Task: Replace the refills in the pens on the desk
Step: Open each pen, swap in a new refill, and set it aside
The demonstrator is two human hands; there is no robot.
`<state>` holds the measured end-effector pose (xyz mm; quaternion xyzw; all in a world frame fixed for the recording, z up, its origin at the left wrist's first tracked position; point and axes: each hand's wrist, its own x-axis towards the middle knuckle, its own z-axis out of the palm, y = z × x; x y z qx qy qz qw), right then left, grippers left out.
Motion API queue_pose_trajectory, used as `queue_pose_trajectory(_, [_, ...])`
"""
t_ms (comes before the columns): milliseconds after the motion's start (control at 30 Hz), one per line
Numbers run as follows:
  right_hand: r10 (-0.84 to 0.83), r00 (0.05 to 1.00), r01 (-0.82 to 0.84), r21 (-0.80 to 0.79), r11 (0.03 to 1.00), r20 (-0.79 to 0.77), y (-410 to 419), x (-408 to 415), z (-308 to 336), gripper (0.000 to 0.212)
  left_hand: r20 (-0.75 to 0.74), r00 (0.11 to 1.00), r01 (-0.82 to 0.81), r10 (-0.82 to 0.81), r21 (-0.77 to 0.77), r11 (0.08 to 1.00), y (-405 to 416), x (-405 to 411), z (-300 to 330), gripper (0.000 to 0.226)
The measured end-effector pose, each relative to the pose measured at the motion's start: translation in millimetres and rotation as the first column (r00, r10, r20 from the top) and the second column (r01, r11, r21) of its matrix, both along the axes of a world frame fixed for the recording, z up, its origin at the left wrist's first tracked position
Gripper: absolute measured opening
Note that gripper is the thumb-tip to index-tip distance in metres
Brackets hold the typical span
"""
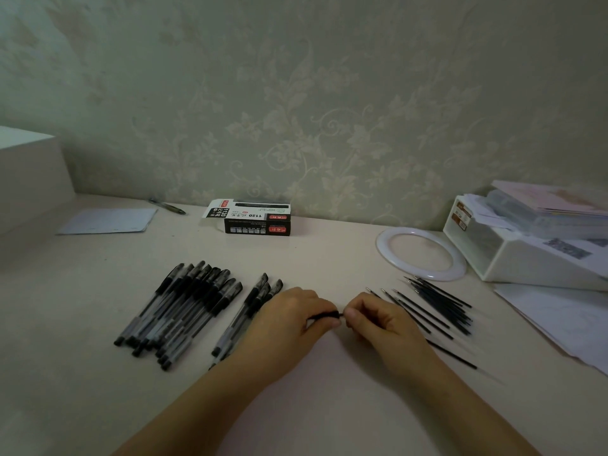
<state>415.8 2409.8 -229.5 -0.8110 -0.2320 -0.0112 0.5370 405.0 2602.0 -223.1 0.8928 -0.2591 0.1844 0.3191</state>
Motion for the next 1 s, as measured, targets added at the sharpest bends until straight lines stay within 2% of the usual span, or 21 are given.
queue_pose_trajectory(100, [0.013,1.000,-0.013,0.007,1.000,-0.010,-0.7,0.4,-0.5,0.023,0.026,0.999,-0.033,0.032,0.027,0.999,0.4,0.0,-0.5,0.011])
queue_pose_trajectory(233, [-0.047,0.998,0.048,-0.017,0.999,0.039,3.2,-2.6,-1.0,0.021,0.001,0.998,-0.063,0.063,-0.029,0.998,-2.1,-1.6,-1.3,0.013])
queue_pose_trajectory(433, [-0.341,0.933,0.341,0.025,0.940,0.112,-0.2,-0.9,-0.9,0.008,-0.039,0.987,-0.160,0.159,-0.030,0.987,0.6,1.2,-6.3,0.017])
queue_pose_trajectory(533, [-0.415,0.899,0.426,-0.060,0.903,0.139,-1.3,0.1,-3.8,0.008,-0.042,0.984,-0.175,0.174,-0.017,0.984,0.9,1.9,-8.5,0.019])
queue_pose_trajectory(633, [-0.420,0.890,0.451,-0.209,0.868,0.178,1.7,1.8,-7.5,0.021,-0.039,0.985,-0.168,0.167,-0.006,0.986,0.0,1.8,-9.6,0.018])
queue_pose_trajectory(700, [-0.395,0.893,0.442,-0.264,0.857,0.213,2.6,2.7,-7.8,0.022,-0.043,0.986,-0.159,0.159,-0.004,0.987,-0.4,1.9,-9.1,0.017])
queue_pose_trajectory(900, [-0.338,0.905,0.408,-0.298,0.863,0.258,0.2,2.6,-6.9,0.014,-0.050,0.987,-0.153,0.152,-0.009,0.988,1.1,0.7,-8.6,0.016])
queue_pose_trajectory(1000, [-0.325,0.914,0.390,-0.310,0.867,0.241,0.0,3.0,-8.7,0.016,-0.045,0.986,-0.164,0.163,-0.009,0.986,3.9,2.5,-8.9,0.016])
